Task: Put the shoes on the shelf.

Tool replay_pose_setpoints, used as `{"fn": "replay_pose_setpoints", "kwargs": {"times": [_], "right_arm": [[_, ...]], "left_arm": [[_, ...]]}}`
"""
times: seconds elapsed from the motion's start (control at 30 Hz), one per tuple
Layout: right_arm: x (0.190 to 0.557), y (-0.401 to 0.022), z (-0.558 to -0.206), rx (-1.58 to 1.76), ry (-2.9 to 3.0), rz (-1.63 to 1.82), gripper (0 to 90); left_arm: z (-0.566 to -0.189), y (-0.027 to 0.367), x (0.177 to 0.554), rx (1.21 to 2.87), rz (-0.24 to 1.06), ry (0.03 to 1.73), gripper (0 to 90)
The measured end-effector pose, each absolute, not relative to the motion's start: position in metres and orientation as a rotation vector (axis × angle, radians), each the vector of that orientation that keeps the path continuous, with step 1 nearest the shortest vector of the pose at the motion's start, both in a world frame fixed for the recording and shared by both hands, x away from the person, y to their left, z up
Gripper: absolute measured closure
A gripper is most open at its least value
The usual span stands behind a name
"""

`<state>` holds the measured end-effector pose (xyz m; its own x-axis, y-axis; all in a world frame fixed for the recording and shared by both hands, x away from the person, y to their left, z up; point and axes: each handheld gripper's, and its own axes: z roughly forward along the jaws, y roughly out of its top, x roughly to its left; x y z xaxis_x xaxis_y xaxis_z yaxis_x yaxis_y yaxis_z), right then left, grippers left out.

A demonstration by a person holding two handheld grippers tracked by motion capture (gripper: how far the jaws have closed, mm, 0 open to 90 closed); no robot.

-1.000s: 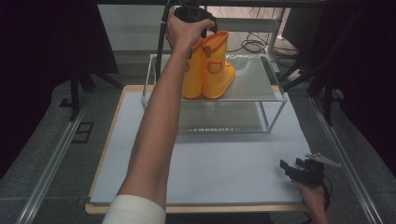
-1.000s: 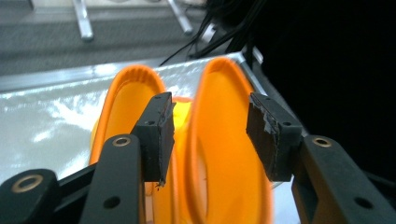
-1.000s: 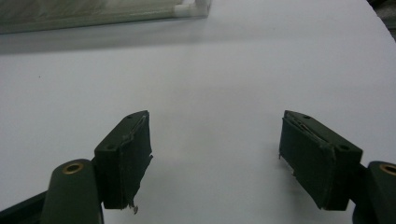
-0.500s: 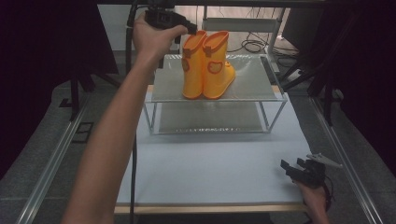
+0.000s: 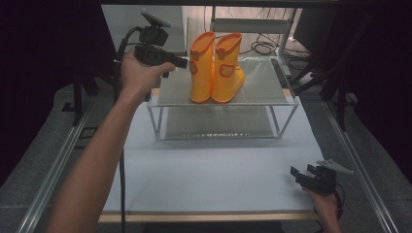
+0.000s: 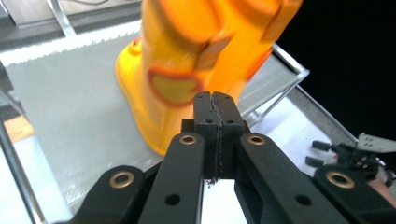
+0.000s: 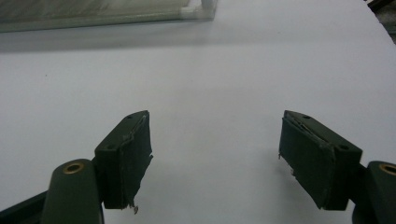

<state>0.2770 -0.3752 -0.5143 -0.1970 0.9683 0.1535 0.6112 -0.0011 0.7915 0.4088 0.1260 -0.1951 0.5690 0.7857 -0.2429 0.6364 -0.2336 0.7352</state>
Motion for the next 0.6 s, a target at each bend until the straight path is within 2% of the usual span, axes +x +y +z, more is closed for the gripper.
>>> {"fn": "replay_pose_setpoints", "kwargs": {"times": [0.6], "right_arm": [[0.277,-0.378,-0.515,1.632,1.847,1.055,24.9]], "left_arm": [[-0.273,0.130,0.450,2.036,0.176,1.249,89.7]]}}
